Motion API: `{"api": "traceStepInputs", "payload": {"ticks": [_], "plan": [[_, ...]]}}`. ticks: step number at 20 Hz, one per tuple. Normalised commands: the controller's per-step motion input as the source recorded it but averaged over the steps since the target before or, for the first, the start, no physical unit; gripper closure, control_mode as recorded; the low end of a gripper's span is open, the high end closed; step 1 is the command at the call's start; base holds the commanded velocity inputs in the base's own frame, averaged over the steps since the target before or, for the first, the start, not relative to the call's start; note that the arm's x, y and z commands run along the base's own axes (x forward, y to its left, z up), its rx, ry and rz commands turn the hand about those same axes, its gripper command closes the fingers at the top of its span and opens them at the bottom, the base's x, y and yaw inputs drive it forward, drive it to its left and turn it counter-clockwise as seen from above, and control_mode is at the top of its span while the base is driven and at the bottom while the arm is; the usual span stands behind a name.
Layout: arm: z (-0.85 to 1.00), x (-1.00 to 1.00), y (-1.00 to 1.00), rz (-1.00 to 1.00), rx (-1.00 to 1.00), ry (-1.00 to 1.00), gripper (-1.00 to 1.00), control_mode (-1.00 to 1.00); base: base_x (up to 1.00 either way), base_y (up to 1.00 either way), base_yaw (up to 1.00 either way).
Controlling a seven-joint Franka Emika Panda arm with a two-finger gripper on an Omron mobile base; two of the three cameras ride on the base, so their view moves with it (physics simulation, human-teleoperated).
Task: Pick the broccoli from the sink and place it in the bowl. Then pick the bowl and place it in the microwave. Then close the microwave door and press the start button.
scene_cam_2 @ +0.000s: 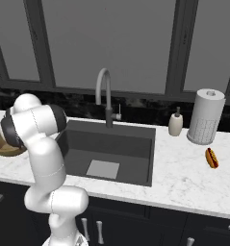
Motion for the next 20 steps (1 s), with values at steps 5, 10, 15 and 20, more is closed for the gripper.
{"api": "traceStepInputs", "payload": {"ticks": [5, 10, 15, 20], "plan": [[0.0, 0.0, 0.03, 0.01, 0.03, -0.01, 1.0, -1.0, 0.0, 0.0, 0.0], [-0.08, 0.0, 0.0, 0.0, 0.03, 0.0, 1.0, -1.0, 0.0, 0.0, 0.0], [0.12, -0.15, -0.23, 0.0, 0.05, 0.0, 1.0, -1.0, 0.0, 0.0, 0.0], [0.58, -0.46, -0.35, -0.01, 0.02, -0.03, 1.0, -1.0, 0.0, 0.0, 0.0]]}}
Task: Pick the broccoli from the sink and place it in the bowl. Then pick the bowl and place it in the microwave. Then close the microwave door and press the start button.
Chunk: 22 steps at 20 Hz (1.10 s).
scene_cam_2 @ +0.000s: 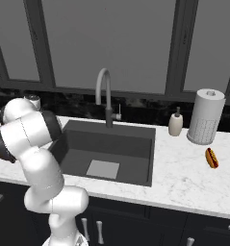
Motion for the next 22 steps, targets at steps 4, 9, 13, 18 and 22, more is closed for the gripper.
{"api": "traceStepInputs", "payload": {"ticks": [4, 9, 13, 18, 22], "plan": [[0.59, -0.45, -0.31, -0.11, 0.0, -0.04, 1.0, -1.0, 0.0, 0.0, 0.0], [0.43, -0.34, -0.34, -0.19, 0.0, -0.06, 1.0, -1.0, 0.0, 0.0, 0.0], [0.4, -0.27, -0.54, -0.29, 0.01, 0.01, 1.0, -1.0, 0.0, 0.0, 0.0], [0.47, -0.3, -0.63, -0.31, 0.0, -0.04, 1.0, -1.0, 0.0, 0.0, 0.0], [0.47, -0.3, -0.66, -0.34, 0.0, -0.01, 1.0, -1.0, 0.0, 0.0, 0.0]]}}
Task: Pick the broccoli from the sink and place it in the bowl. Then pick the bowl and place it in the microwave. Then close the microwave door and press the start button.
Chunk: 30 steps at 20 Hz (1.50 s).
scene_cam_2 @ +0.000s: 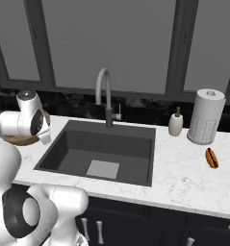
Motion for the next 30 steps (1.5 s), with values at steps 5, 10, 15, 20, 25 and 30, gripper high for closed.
{"api": "traceStepInputs", "payload": {"ticks": [5, 10, 15, 20, 25, 30], "plan": [[0.49, -0.28, -0.76, -0.39, 0.0, -0.06, 1.0, -1.0, 0.0, 0.0, 0.0], [0.51, -0.23, -0.81, -0.41, 0.01, -0.01, 1.0, -1.0, 0.0, 0.0, 0.0], [0.54, -0.34, -0.86, -0.35, 0.06, 0.0, 1.0, -1.0, 0.0, 0.0, 0.0], [0.44, -0.22, -0.6, -0.13, 0.08, 0.0, 1.0, -1.0, 0.0, 0.0, 0.0], [0.16, -0.01, -0.64, 0.0, 0.18, 0.04, 1.0, -1.0, 0.0, 0.0, 0.0], [0.05, -0.08, -0.39, -0.04, 0.01, 0.03, 1.0, -1.0, 0.0, 0.0, 0.0]]}}
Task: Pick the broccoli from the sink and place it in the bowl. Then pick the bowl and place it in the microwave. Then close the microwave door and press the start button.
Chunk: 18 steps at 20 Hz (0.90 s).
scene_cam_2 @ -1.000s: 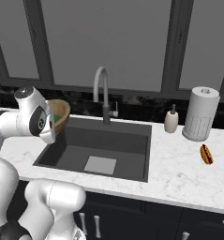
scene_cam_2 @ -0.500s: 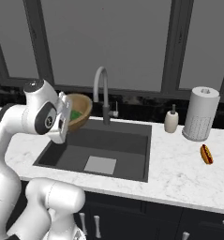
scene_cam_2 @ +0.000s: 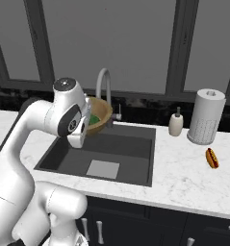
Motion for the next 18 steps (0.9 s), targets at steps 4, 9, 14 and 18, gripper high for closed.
{"api": "traceStepInputs", "payload": {"ticks": [4, 9, 14, 18], "plan": [[0.04, -0.23, -0.04, -0.06, 0.0, 0.0, 1.0, -1.0, 0.0, 0.0, 0.0], [0.28, -0.35, -0.02, 0.0, 0.0, 0.0, 1.0, -1.0, 0.0, 0.0, 0.0], [0.42, -0.38, 0.0, 0.0, 0.0, 0.0, 1.0, -1.0, 0.0, 0.0, 0.0], [0.41, -0.44, 0.0, 0.0, 0.0, 0.0, 1.0, -1.0, 0.0, 0.0, 0.0]]}}
